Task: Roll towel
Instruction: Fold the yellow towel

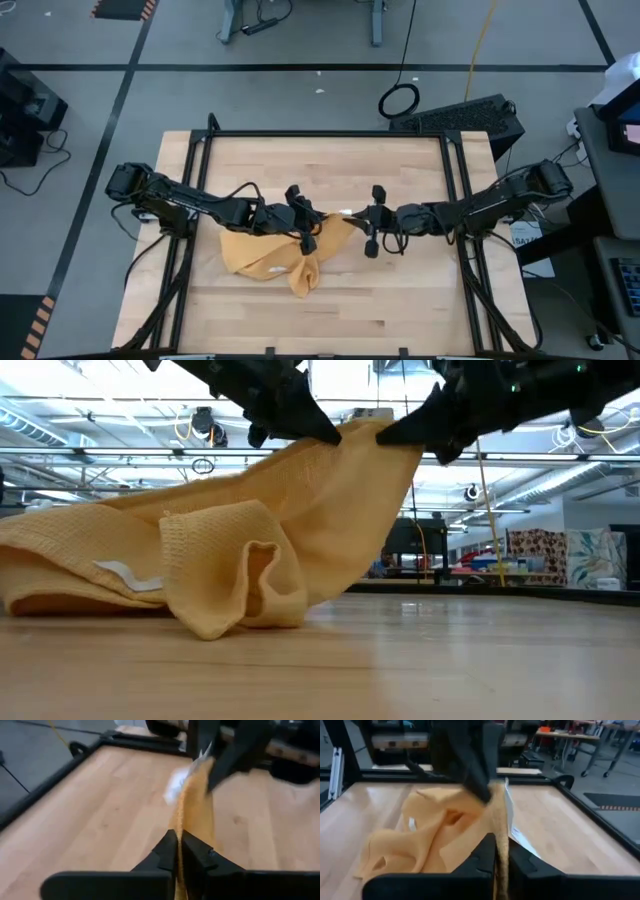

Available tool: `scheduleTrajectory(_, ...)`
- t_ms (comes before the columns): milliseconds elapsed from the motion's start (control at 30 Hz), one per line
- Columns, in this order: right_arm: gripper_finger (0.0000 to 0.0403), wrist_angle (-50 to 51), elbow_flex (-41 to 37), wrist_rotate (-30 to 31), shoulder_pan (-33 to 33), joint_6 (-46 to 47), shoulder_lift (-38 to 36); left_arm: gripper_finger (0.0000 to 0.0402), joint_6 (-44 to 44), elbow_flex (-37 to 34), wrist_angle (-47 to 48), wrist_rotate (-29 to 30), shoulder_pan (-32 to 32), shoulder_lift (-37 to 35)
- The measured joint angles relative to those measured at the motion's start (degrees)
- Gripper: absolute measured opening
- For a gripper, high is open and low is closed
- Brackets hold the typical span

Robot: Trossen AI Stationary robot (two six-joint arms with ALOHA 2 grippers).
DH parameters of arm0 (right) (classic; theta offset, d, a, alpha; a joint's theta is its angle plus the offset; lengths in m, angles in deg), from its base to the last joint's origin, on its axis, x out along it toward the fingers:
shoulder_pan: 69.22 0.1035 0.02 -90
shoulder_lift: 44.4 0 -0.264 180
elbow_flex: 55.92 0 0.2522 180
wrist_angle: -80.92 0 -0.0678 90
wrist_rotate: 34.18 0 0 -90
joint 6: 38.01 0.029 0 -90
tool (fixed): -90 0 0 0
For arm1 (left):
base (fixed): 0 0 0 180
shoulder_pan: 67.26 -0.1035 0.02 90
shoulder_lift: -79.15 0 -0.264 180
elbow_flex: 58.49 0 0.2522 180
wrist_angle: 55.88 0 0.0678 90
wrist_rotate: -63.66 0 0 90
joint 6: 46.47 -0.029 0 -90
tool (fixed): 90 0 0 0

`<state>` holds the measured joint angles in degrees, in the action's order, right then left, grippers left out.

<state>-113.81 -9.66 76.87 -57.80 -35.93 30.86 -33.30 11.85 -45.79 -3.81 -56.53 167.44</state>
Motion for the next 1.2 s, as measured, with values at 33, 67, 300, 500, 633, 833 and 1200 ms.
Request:
scheduleTrajectory(33, 0.0013, 2.0, 0.2, 0.1, 0.0, 0.0, -0.9, 0.004, 0.1, 0.0, 0.2, 0.0, 0.6, 0.0)
scheduleTrajectory(67, 0.001, 3.9, 0.3, 0.1, 0.0, -0.1, -1.8, 0.0054, 0.1, 0.0, 0.4, 0.0, 1.2, 0.0)
scheduleTrajectory(300, 0.0003, 11.4, 0.8, 2.7, 0.0, 0.3, -7.3, 0.016, 2.3, 0.0, 7.2, 3.1, 5.6, 0.0)
scheduleTrajectory(500, 0.0001, 12.6, 0.8, 3.5, 0.0, -0.3, -12.0, 0.0199, 13.6, 0.0, 19.4, 3.3, 9.4, 0.0)
scheduleTrajectory(633, 0.0001, 13.7, 0.8, 3.4, 0.0, -1.5, -14.3, 0.0201, 21.5, 0.0, 26.4, 6.7, 12.6, 0.0)
scheduleTrajectory(833, 0.0001, 15.9, 0.8, 3.2, -0.1, -1.7, -16.5, 0.0201, 28.8, -3.2, 28.9, 8.9, 16.6, 0.0)
scheduleTrajectory(1200, 0.0, 18.0, 0.8, 3.1, 0.0, -1.3, -17.0, 0.015, 37.1, -7.5, 28.1, 9.3, 20.5, 0.0)
